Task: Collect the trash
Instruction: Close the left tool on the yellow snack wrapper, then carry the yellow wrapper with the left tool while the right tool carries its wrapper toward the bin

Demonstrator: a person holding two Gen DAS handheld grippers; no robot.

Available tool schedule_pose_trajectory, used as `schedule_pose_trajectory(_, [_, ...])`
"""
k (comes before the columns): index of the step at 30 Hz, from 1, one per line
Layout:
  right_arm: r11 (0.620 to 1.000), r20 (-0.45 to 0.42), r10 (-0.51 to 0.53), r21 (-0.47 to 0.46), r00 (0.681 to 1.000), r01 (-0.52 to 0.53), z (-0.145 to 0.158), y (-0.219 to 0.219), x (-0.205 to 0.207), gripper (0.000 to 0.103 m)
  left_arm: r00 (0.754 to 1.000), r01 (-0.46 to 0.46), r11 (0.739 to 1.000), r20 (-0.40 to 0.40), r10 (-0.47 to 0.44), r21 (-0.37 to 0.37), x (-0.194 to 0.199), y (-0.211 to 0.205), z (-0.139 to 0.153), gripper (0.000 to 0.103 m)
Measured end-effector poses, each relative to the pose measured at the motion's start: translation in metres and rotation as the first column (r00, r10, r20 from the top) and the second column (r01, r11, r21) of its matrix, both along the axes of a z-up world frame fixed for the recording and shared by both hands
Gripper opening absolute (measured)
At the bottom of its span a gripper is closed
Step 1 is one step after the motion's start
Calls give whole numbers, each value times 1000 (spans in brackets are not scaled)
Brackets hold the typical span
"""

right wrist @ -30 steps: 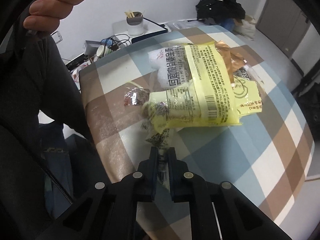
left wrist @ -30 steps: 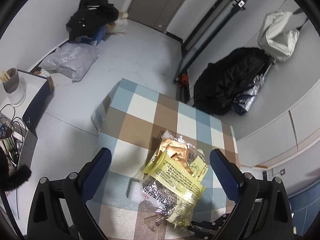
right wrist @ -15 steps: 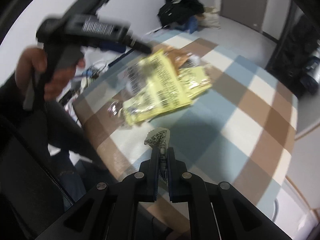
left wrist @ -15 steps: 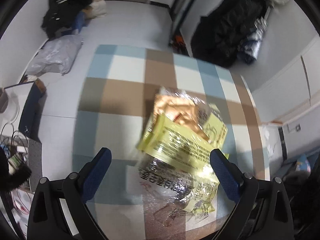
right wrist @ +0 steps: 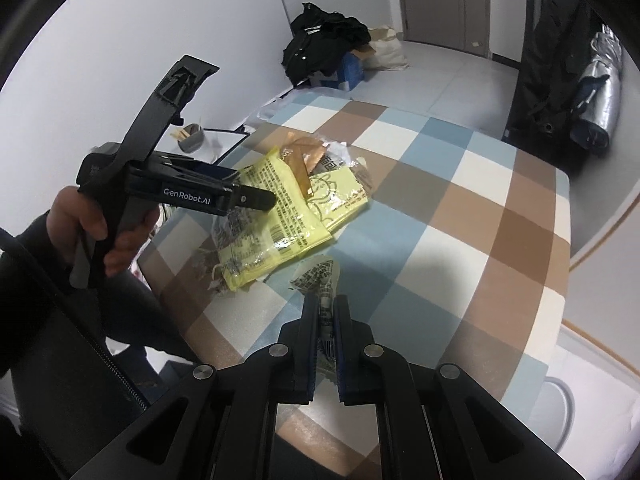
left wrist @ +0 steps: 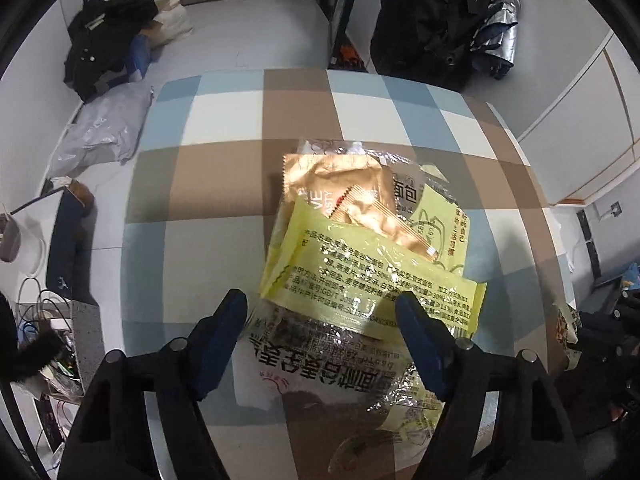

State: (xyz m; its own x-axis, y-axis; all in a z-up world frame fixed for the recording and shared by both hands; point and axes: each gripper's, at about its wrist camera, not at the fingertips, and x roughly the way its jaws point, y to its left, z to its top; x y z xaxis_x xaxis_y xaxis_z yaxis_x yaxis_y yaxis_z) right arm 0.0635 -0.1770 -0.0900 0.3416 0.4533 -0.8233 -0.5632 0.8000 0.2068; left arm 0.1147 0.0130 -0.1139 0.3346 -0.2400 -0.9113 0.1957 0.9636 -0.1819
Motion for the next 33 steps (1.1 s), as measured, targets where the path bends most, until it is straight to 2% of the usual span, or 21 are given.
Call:
schedule_pose_trajectory(5, [1000, 5, -8, 1, 1000, 8, 1, -1, -2, 7, 1000, -5, 1000, 11, 5, -12, -1, 0, 4, 40])
schedule_pose_trajectory(9, [1000, 1, -23, 10, 1000, 23, 2, -3, -1, 7, 1000, -10, 1000, 28, 10, -10, -3, -2, 6, 23])
schedule_pose_trajectory(10, [1000, -1, -26, 11, 1000, 26, 2, -3, -1, 7, 1000, -6, 1000, 29, 7, -16, -3, -3, 7, 15])
schedule_pose_trajectory(13, [999, -4, -38, 12, 999, 38, 2, -4, -1, 7, 999, -6, 1000, 36, 6, -20, -4, -4, 9, 7])
schedule_pose_trajectory(16, [999, -9, -52, 12, 999, 52, 0, -6, -1, 7, 999, -17, 999, 40, 18, -32, -5, -2, 12, 4])
schedule_pose_trajectory(24, [993, -23, -111, 32, 994, 112, 0, -18, 0, 7, 996, -35, 990, 77, 46, -134, -10, 2, 31, 3])
schedule_pose_trajectory(33, [984, 35, -163, 74, 986, 160, 16, -25, -6, 7, 994, -17, 967, 100, 44, -255, -18, -1, 53, 2])
